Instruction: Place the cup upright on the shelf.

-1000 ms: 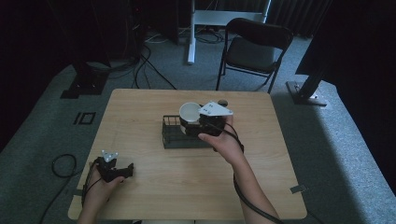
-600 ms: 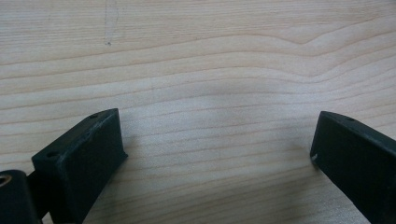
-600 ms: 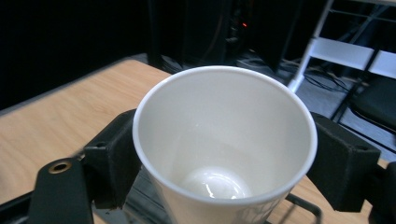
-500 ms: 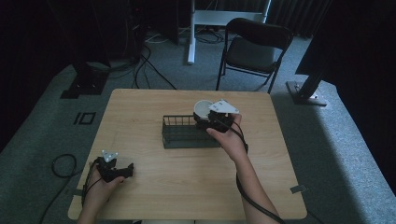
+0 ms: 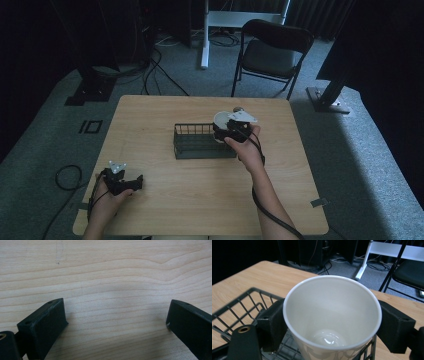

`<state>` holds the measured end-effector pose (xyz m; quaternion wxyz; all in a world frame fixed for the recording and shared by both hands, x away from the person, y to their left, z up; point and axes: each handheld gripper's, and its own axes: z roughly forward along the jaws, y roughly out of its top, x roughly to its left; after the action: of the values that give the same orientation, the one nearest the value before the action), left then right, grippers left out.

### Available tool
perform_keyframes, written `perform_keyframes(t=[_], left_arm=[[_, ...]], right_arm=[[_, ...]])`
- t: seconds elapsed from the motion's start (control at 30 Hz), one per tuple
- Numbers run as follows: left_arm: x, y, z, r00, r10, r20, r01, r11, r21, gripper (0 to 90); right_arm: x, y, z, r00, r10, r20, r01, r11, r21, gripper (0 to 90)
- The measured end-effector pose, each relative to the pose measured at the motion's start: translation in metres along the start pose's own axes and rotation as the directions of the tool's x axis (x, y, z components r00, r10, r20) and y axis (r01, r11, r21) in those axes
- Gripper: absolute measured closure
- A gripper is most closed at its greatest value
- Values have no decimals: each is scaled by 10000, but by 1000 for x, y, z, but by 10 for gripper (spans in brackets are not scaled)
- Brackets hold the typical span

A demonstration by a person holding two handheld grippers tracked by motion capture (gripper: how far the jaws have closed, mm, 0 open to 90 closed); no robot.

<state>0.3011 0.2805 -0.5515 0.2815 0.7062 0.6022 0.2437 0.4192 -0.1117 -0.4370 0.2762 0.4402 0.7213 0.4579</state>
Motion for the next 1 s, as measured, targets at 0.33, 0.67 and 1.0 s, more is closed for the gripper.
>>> perform_keyframes(t=[0.33,0.67,1.0], left_arm=[[0,0,0,10000,-3,0,3,10000,-3,30],[0,0,0,10000,-4,2,4,10000,-2,30],[0,0,0,10000,-5,-1,5,10000,1,30]], right_arm=[[1,-9,7,10000,84,-40,-83,9997,216,191],[0,-17,11,9999,115,-14,-115,9994,313,190],[1,-17,10,9997,110,-228,-102,9994,341,107]])
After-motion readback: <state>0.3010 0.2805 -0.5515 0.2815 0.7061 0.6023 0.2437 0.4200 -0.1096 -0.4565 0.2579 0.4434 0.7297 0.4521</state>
